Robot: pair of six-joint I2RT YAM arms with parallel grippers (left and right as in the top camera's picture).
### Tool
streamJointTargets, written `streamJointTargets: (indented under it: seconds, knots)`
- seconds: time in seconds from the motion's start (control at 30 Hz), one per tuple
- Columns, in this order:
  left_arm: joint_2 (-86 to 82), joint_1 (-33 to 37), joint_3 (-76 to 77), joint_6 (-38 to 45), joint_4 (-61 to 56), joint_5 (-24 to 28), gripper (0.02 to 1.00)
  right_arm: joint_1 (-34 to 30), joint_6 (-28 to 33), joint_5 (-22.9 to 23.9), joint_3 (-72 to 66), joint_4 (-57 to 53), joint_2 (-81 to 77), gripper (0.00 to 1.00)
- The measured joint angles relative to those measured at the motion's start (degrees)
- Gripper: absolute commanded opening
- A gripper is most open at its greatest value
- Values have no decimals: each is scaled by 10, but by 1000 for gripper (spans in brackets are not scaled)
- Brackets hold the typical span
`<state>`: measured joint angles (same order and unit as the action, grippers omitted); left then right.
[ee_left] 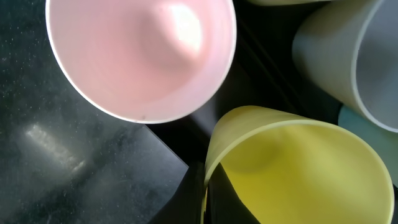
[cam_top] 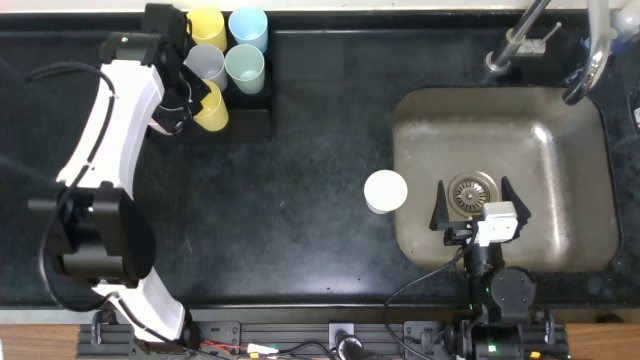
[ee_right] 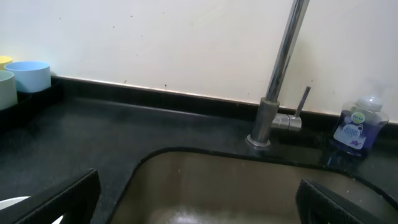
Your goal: Store Cups
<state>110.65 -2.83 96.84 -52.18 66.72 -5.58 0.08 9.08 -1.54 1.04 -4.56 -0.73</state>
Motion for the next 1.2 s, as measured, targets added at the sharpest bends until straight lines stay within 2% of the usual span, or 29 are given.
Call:
streamJointTargets:
  seconds: [1.17, 1.2]
  knots:
    - [36, 0, 0, -24, -17, -23, 36, 0, 0, 0, 0, 0, 0, 998]
    - [36, -1, 0, -25, -17, -24, 64, 0, 0, 0, 0, 0, 0, 998]
